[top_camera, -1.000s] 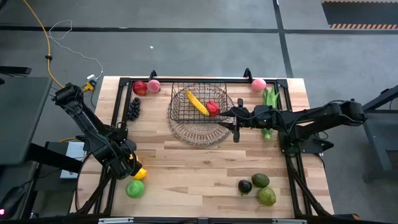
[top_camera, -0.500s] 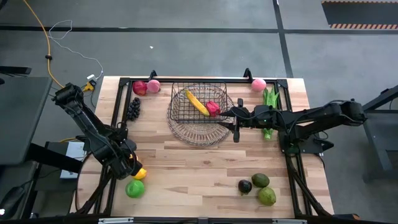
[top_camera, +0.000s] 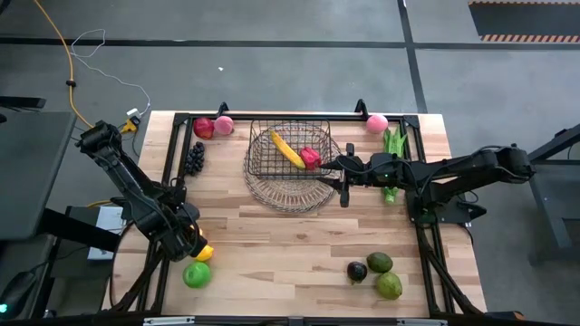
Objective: Build produce basket
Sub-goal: Put the star fruit into the wire basket
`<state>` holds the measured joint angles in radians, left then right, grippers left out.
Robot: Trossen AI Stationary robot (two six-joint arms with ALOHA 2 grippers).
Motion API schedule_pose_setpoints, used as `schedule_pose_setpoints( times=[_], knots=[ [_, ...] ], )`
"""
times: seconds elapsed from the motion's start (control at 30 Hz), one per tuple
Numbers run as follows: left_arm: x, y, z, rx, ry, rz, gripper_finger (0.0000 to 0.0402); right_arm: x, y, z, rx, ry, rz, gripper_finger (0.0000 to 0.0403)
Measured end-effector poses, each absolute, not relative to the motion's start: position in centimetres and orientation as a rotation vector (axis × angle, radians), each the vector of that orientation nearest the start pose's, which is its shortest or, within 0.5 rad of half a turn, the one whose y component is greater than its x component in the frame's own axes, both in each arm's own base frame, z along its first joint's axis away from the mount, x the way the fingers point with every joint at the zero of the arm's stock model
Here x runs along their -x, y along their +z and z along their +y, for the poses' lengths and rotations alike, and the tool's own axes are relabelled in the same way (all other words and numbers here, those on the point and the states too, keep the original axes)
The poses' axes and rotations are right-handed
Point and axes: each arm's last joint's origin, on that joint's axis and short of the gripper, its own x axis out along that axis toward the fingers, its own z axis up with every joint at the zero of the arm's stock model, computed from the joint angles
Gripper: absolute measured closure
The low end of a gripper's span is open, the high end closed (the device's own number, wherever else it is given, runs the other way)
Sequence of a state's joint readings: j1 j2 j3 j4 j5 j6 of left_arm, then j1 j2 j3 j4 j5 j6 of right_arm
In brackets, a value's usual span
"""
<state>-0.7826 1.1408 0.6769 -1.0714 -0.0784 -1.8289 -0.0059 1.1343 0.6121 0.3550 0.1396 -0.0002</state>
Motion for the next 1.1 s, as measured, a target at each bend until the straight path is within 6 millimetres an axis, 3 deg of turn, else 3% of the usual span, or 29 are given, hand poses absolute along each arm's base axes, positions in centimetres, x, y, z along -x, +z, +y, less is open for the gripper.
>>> schedule_pose_setpoints(
  times=[0.33, 0.57, 0.77, 0.9, 1.1],
  knots=[
    [-11.8, 19.4, -10.9, 0.726, 0.735, 1.298, 0.0397, -24.6, 25.6, -0.5, 0.011, -0.145, 0.167, 0.0231],
    [-14.3, 23.8, -10.8, 0.549, 0.591, 1.044, 0.0398, -24.6, 25.6, -0.5, 0.006, -0.146, 0.167, 0.0231],
    [-16.4, 27.9, -9.6, 0.171, 0.567, 0.743, 0.0398, -24.6, 25.6, -0.5, -0.015, -0.148, 0.165, 0.0231],
    [-18.0, 28.6, -8.3, -0.018, 0.615, 0.650, 0.0398, -24.6, 25.6, -0.5, -0.011, -0.147, 0.168, 0.0231],
    [-20.8, 28.9, -6.7, -0.094, 0.544, 0.598, 0.0399, -24.6, 25.6, -0.6, 0.017, -0.146, 0.175, 0.0231]
  ],
)
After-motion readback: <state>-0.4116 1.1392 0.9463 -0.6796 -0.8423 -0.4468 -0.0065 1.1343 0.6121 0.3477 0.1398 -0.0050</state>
